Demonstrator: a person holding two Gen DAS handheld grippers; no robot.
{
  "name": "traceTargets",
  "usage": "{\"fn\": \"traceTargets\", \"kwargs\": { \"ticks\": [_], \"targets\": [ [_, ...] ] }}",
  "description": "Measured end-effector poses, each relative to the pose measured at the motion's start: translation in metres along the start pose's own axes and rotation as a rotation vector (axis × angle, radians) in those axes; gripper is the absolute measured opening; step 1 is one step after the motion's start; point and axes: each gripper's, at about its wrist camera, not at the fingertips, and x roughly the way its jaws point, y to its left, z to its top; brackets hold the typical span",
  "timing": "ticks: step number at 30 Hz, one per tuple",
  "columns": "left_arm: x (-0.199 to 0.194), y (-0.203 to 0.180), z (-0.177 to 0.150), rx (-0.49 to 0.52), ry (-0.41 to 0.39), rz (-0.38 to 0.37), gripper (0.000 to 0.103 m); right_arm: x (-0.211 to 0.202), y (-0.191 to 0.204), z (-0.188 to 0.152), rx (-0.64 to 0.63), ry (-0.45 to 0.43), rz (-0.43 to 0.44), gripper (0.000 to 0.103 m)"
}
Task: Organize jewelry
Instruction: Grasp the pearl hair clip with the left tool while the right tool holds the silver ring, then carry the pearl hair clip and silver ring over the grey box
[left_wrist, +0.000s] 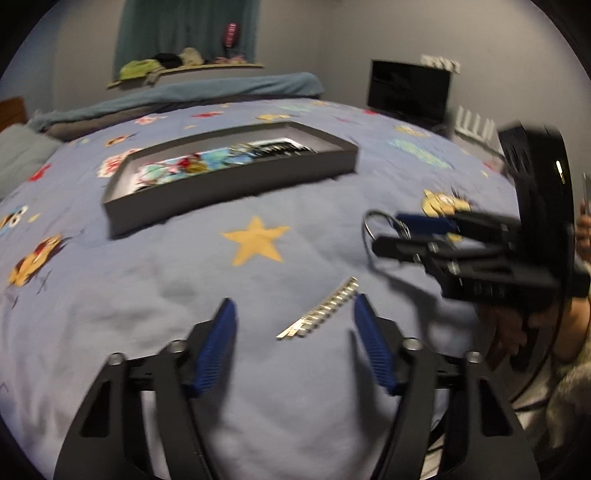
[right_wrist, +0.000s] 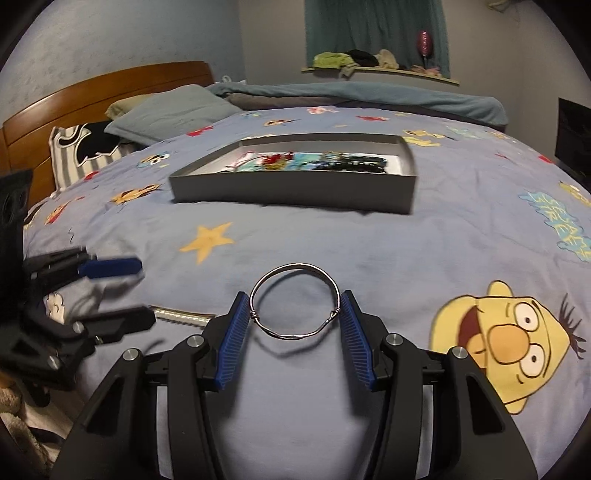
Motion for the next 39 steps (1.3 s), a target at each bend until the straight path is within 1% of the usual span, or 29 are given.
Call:
{"fn": "traceTargets", "kwargs": {
  "ticks": [3, 6, 10, 12, 13, 14, 16, 19, 22, 25, 28, 32, 35, 39],
  "targets": [
    [0.005, -0.008, 0.001, 0.033, 0.006, -0.024, 0.046, 0.001, 0.0, 0.0, 0.001, 0.004, 0.004, 0.051],
    [0.012, -0.015, 0.001, 0.069, 0.024, -0.028, 0.039, 0.002, 0.002, 0.0, -0.008, 0.005, 0.006, 0.051],
    [0.021, -0.021, -0.002, 0.119, 0.053, 0.0, 0.034, 0.002, 0.001, 0.0, -0.01, 0.009, 0.009, 0.051],
    [0.021, -0.021, -0.002, 0.128, 0.057, 0.009, 0.023, 0.002, 0.001, 0.0, -0.012, 0.008, 0.009, 0.051],
    [0.021, -0.021, -0.002, 0.131, 0.058, 0.009, 0.023, 0.002, 0.002, 0.0, -0.012, 0.008, 0.01, 0.051],
    [0.021, -0.02, -0.002, 0.134, 0.056, 0.012, 0.015, 0.003, 0.002, 0.001, -0.012, 0.008, 0.011, 0.051],
    [0.019, -0.019, -0.002, 0.136, 0.049, 0.02, 0.007, 0.003, 0.002, 0.0, -0.013, 0.007, 0.012, 0.051],
    [0.014, -0.016, -0.001, 0.119, 0.034, 0.012, 0.006, 0.001, 0.003, 0.0, -0.016, -0.002, 0.013, 0.051],
    [0.007, -0.012, 0.0, 0.103, 0.006, 0.019, 0.006, -0.001, 0.003, 0.001, -0.019, -0.018, 0.012, 0.051],
    [0.0, -0.004, 0.005, 0.061, -0.021, 0.01, 0.006, -0.002, 0.003, 0.003, -0.016, -0.022, 0.013, 0.051],
    [-0.009, 0.005, 0.016, 0.046, -0.054, 0.036, 0.006, -0.003, 0.003, 0.008, -0.018, -0.029, 0.015, 0.051],
    [-0.013, 0.027, 0.035, -0.017, -0.077, 0.039, 0.006, -0.002, 0.0, 0.022, -0.022, -0.044, 0.011, 0.051],
    [-0.012, 0.042, 0.052, -0.029, -0.091, 0.076, 0.006, 0.002, -0.005, 0.036, -0.019, -0.056, 0.002, 0.05],
    [-0.007, 0.066, 0.076, -0.072, -0.107, 0.088, 0.006, 0.011, -0.015, 0.065, -0.008, -0.097, -0.019, 0.05]
  ]
}}
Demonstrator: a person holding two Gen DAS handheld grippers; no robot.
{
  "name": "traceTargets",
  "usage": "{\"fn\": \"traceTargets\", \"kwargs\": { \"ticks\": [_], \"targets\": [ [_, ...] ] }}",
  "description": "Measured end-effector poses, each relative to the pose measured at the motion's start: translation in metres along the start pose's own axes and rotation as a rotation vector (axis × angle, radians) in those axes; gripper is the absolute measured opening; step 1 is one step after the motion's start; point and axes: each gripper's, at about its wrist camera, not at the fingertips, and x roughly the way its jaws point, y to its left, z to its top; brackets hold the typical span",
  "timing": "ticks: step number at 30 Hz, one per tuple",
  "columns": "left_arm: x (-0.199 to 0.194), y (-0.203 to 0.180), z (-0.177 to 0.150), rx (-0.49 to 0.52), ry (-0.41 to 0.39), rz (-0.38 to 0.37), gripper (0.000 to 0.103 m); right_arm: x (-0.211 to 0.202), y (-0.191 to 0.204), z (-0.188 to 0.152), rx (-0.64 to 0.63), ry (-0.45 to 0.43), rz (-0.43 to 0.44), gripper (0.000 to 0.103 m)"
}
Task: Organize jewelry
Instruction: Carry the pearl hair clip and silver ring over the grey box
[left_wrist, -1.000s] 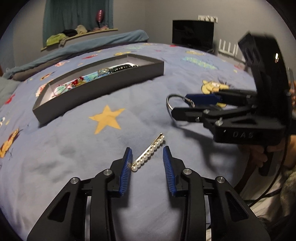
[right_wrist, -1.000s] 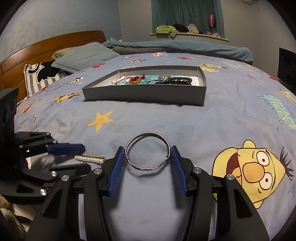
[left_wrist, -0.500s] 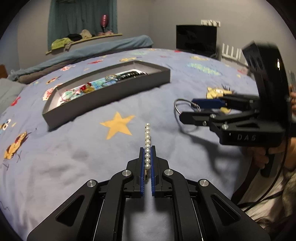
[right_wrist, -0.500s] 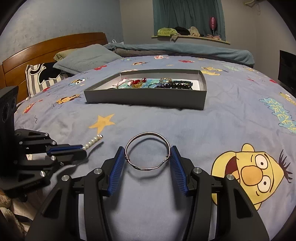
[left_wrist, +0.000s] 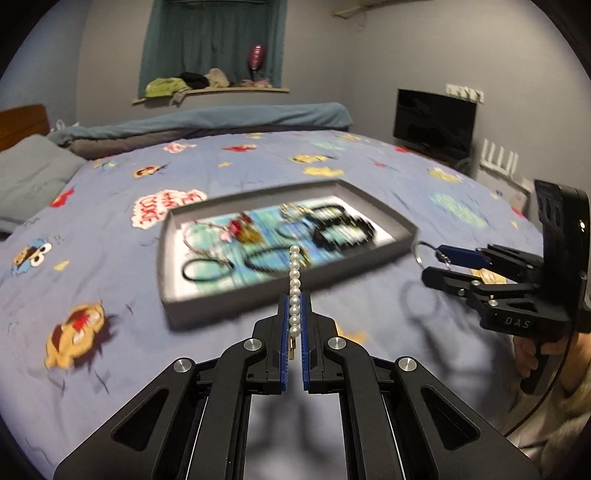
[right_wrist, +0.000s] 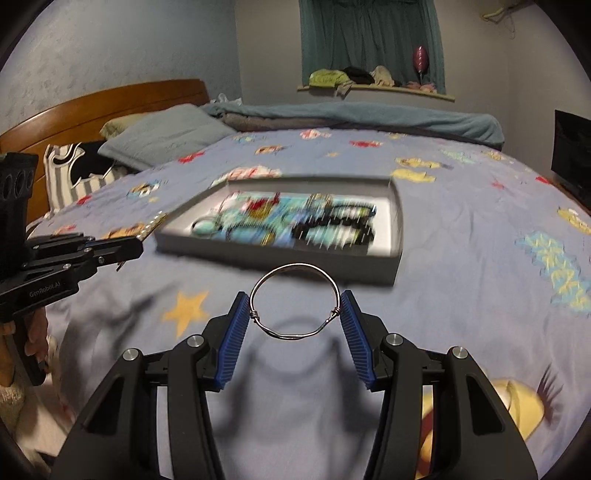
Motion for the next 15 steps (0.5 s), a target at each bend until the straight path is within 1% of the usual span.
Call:
{"fn": "traceTargets", "kwargs": {
  "ticks": [2, 7, 11, 15],
  "targets": [
    [0.011, 0.011, 0.011, -0.009, 0.015, 0.026, 0.006, 0.009, -0.004, 0.011, 0.006, -0.005, -0.008, 0.05],
    [0.034, 0.04, 0.027, -0.057, 0.054, 0.068, 0.006, 0.036, -0.011, 0.039, 0.022, -0.009, -0.019, 0.05],
    [0.05, 0.053, 0.032, -0.067, 0.103, 0.099, 0.006, 0.063, -0.008, 0.053, 0.005, 0.023, -0.008, 0.05],
    [0.069, 0.064, 0.032, -0.059, 0.196, 0.094, 0.006, 0.091, -0.002, 0.059, -0.002, 0.092, 0.014, 0.05]
  ]
}}
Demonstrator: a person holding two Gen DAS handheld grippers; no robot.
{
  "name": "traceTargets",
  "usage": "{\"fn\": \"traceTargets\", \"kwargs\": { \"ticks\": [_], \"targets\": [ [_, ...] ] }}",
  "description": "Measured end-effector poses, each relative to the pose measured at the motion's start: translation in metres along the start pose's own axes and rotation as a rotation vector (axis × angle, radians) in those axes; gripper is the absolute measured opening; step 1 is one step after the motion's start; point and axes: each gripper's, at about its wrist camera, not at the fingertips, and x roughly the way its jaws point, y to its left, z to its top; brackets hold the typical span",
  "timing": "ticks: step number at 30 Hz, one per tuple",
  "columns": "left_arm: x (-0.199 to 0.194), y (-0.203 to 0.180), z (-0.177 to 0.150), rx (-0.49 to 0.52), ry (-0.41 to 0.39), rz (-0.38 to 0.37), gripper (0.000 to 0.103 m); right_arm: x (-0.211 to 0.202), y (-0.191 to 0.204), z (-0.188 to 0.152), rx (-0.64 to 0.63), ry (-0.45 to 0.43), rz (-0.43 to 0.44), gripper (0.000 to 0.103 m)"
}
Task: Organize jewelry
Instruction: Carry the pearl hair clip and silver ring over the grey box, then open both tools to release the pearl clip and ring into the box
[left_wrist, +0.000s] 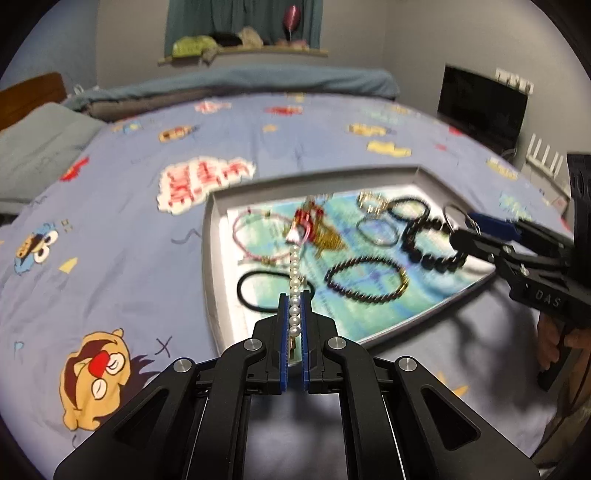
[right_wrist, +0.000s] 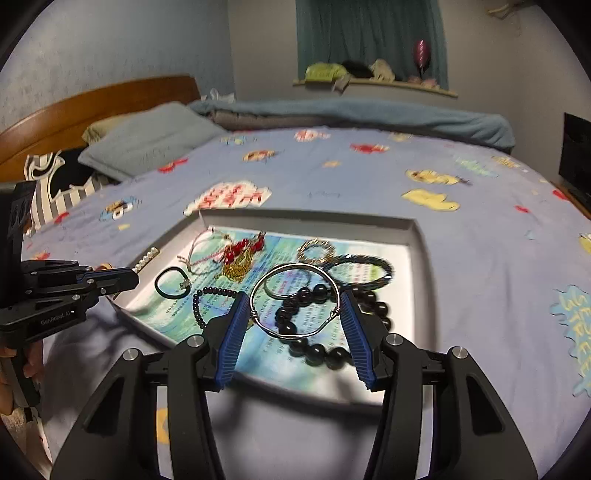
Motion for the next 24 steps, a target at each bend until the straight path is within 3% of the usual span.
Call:
{"fn": "traceTargets", "kwargs": {
  "ticks": [6, 13, 19, 24],
  "targets": [
    [0.016, 0.002, -0.001, 0.054, 0.097, -0.025, 0.006, 0.022, 0.004, -0.002, -0.03, 0.103, 0.039, 0.051],
    [0.026, 0.004, 0.0, 0.059, 0.13, -0.027, 0.006, 0.037, 0.003, -0.004, -0.019, 0.194, 0.041, 0.051],
    [0.026, 0.006, -0.001, 0.056, 0.127, -0.04, 0.007, 0.042, -0.001, -0.004, -0.004, 0.216, 0.039, 0.05],
    [0.025, 0.009, -0.001, 0.044, 0.115, -0.021, 0.02, 0.041, -0.001, -0.004, -0.003, 0.215, 0.039, 0.05]
  ]
}}
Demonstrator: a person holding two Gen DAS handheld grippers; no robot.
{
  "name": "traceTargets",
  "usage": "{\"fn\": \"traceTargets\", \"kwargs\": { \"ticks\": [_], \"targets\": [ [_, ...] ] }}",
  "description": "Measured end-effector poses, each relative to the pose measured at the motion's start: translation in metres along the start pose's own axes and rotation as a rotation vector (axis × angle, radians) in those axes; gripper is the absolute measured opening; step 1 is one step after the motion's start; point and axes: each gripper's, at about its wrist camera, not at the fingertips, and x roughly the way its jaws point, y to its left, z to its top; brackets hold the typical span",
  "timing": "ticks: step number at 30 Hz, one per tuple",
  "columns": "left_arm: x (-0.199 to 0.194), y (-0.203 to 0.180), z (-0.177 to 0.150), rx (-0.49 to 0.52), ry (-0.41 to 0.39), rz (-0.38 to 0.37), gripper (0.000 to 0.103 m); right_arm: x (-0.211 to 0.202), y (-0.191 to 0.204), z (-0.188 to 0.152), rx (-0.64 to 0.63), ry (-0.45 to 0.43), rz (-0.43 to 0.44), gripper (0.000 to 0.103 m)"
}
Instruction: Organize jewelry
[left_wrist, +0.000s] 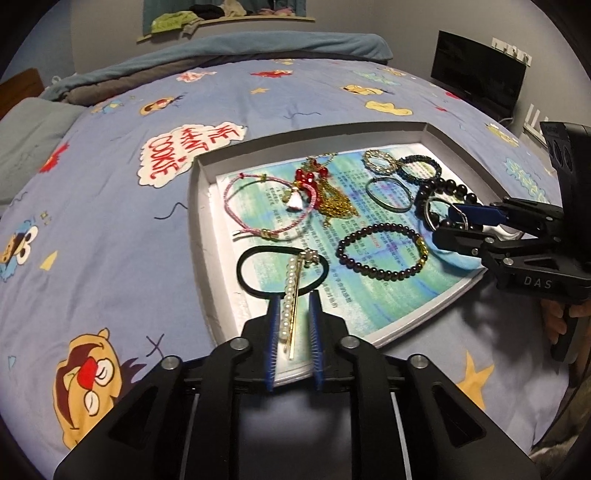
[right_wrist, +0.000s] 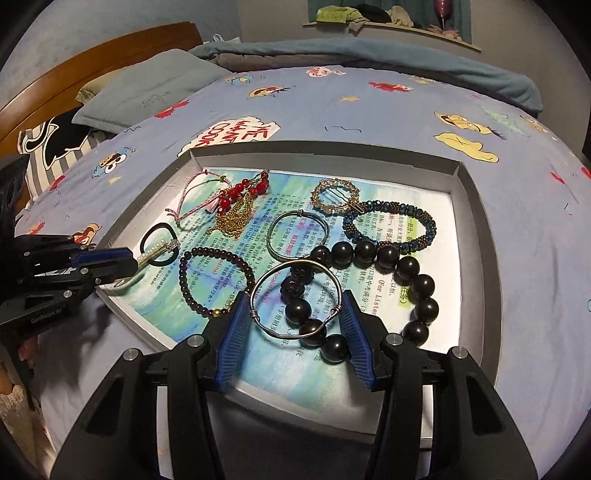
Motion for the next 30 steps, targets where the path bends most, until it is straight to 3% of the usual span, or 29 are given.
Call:
{"fn": "traceTargets", "kwargs": {
  "ticks": [5, 17, 23, 30],
  "targets": [
    [-0.001, 0.001, -0.001, -0.007, -0.011, 0.011, 0.024, -0.001, -0.001, 0.0, 0.003, -0.004, 0.008, 0.051],
    [-0.023, -0.011, 0.0, -0.019, -0.071, 0.021, 0.052, -0.034, -0.003, -0.005, 0.017, -0.072, -0.01, 0.071],
    [-0.047, -0.022, -0.006, -0.019, -0.111, 0.026, 0.066, -0.062, 0.007, -0.019, -0.008, -0.078, -0.012, 0.081],
    [-0.059, -0.027, -0.025, -0.092, -0.118, 0.056, 0.078, -0.075, 0.013, -0.046, 0.003, -0.069, -0.024, 0.088]
  ]
}}
